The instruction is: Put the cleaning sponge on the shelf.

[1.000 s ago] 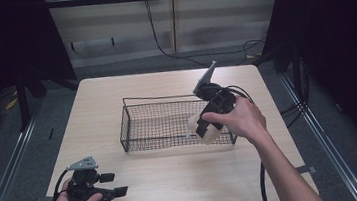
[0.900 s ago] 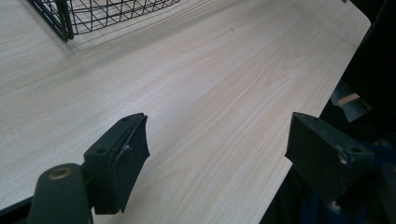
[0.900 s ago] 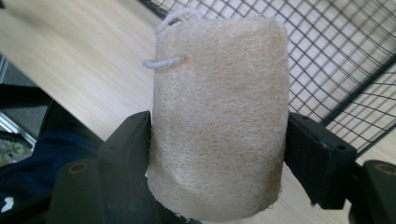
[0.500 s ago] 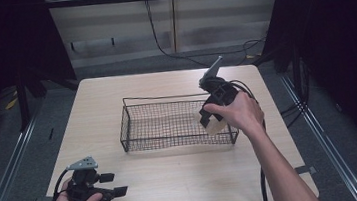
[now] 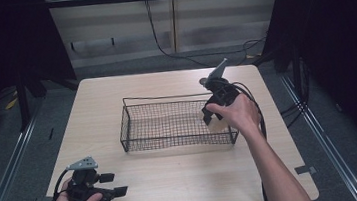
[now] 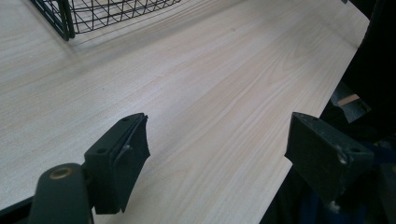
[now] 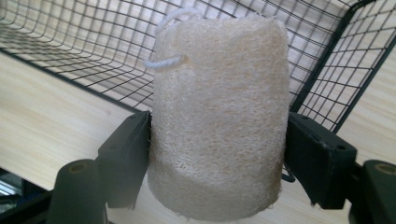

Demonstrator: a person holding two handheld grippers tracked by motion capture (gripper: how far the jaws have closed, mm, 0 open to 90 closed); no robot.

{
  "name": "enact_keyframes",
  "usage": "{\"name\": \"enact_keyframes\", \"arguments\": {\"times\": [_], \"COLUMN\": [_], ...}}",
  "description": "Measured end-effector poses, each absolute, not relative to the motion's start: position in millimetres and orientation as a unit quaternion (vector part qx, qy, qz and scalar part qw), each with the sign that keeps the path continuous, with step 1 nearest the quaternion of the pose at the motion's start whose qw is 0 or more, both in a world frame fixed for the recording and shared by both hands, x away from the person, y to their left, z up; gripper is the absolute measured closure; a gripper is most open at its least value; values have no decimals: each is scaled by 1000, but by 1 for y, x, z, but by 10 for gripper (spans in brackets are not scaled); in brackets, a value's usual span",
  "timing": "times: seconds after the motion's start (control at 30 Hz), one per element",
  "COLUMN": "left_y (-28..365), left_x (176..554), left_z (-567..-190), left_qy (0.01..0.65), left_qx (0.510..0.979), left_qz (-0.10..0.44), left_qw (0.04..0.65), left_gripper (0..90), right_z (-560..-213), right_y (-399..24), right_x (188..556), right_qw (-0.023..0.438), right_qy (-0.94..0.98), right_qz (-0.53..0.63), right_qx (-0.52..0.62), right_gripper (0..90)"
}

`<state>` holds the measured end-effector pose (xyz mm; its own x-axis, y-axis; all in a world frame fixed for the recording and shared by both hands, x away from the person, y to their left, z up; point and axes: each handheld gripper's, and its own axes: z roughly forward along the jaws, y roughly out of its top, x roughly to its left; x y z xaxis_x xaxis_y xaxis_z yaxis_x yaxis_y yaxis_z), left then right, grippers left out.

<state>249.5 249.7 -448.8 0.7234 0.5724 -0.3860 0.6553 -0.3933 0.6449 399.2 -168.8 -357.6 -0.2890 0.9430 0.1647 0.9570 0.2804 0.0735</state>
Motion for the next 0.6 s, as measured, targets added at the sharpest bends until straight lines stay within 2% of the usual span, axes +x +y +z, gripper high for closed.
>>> {"name": "enact_keyframes", "arguments": {"times": [0.6], "left_y": [250], "left_x": [249], "left_z": [-448], "left_qy": [366], "left_qx": [835], "left_qz": [-50], "left_qw": [408], "left_gripper": [207], "right_z": [-377], "right_y": [-187], "right_x": [409], "right_qw": [48], "right_qy": [-756], "right_qz": [-86], "right_qx": [-647], "right_gripper": [266]}}
